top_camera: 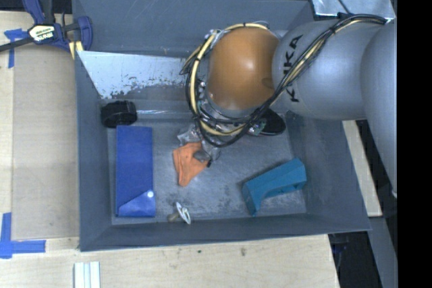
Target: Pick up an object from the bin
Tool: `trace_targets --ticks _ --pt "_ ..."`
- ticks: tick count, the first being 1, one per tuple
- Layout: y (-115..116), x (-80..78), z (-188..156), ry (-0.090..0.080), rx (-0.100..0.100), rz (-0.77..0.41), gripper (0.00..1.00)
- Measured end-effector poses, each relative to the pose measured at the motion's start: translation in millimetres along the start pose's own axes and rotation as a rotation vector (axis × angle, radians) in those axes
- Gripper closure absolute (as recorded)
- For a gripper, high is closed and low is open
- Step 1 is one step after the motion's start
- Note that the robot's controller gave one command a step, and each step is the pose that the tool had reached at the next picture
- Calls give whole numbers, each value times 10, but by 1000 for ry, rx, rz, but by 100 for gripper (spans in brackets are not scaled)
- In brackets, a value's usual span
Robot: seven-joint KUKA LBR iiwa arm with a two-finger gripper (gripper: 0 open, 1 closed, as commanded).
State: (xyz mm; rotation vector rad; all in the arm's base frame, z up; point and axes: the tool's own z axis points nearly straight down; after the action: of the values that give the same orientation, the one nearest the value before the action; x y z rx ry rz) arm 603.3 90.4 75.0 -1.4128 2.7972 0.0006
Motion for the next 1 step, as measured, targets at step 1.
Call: trace_targets --ticks 1 --pt "9 9 -51 4 -4 1 100"
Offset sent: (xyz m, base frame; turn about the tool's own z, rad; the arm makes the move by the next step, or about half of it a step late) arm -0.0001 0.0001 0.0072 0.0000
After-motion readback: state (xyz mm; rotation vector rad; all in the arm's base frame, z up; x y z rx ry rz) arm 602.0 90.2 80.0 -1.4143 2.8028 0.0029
